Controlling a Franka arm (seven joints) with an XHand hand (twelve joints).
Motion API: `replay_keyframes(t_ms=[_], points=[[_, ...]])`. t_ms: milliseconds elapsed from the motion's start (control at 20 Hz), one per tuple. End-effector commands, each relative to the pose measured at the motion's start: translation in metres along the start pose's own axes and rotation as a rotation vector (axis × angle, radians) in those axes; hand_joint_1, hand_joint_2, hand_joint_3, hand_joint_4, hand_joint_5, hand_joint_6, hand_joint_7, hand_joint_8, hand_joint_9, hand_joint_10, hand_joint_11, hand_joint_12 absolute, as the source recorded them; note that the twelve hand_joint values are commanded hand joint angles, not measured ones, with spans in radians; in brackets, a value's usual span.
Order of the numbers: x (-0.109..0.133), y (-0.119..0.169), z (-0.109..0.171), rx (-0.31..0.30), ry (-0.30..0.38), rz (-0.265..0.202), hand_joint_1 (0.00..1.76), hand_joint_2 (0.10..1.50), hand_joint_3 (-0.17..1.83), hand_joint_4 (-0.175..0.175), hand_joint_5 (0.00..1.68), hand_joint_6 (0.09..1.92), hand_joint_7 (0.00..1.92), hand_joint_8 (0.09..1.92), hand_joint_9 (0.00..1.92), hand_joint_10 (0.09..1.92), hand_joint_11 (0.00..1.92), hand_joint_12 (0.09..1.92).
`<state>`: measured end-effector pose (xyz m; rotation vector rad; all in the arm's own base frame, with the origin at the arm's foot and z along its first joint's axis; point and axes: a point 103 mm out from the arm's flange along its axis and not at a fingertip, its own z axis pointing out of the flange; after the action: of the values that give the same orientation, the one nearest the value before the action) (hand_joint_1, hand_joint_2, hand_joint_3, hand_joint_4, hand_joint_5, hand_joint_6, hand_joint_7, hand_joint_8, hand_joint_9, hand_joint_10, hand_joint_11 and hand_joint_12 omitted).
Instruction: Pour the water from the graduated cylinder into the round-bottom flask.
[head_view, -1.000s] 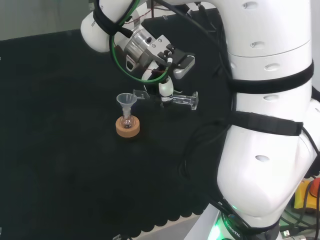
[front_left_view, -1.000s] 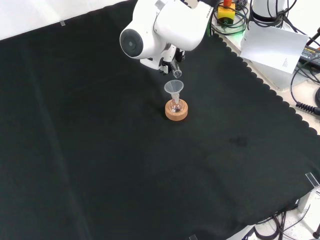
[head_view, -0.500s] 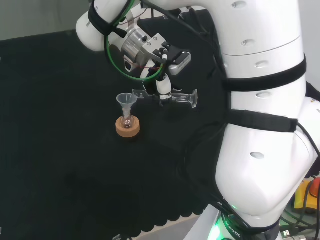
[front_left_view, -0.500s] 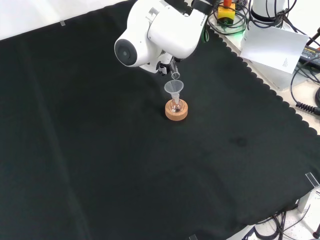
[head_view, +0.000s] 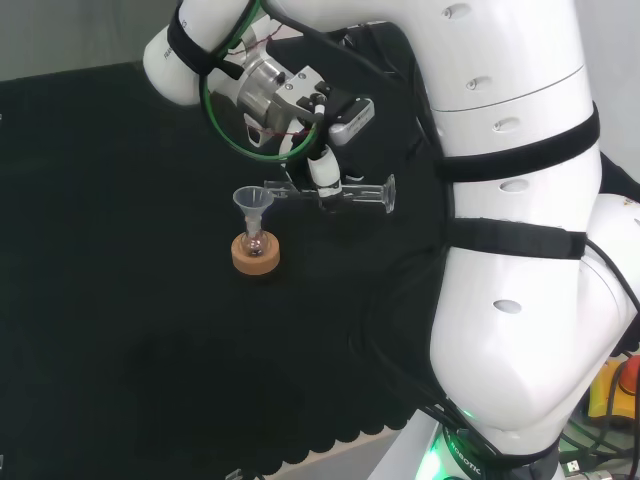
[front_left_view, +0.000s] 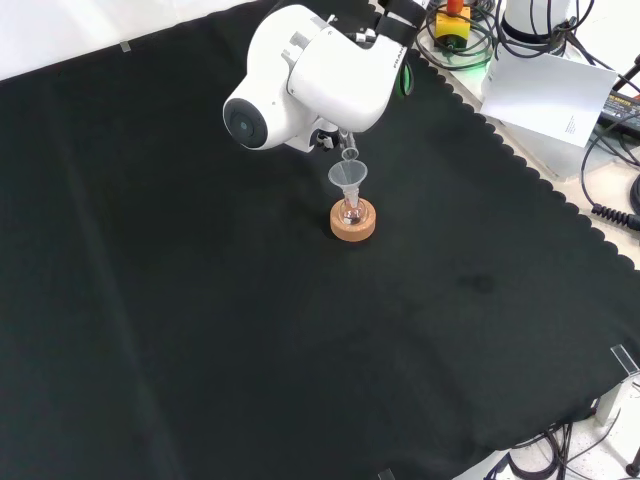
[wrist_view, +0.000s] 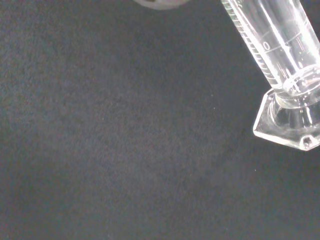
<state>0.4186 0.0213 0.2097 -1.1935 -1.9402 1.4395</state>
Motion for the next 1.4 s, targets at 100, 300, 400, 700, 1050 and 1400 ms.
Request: replay_keyframes(t_ms=[100,300,400,700,1050,1400], points=[[0.002,-0.004,-0.004,0.023,-0.008,0.015,1.26,1.1,0.0,-0.175,1.0,0.96,1.04,0.94,1.54,0.09,1.37,0.68],[0.004,-0.006,-0.007,0.038,-0.013,0.024,1.26,1.1,0.0,-0.175,1.0,0.96,1.04,0.94,1.54,0.09,1.37,0.68],[0.005,-0.007,-0.009,0.047,-0.017,0.028,1.26,1.1,0.0,-0.175,1.0,0.96,1.04,0.94,1.54,0.09,1.37,0.68],[0.008,-0.007,-0.012,0.112,-0.016,0.05,1.26,1.1,0.0,-0.175,1.0,0.95,1.04,0.94,1.54,0.09,1.37,0.68],[0.009,-0.011,-0.014,0.12,-0.014,0.055,1.26,1.1,0.0,-0.175,1.0,0.95,1.04,0.94,1.54,0.09,1.38,0.67],[0.011,-0.011,-0.017,0.146,-0.024,0.07,1.26,1.1,0.0,-0.175,1.01,0.95,1.04,0.94,1.54,0.09,1.38,0.67]])
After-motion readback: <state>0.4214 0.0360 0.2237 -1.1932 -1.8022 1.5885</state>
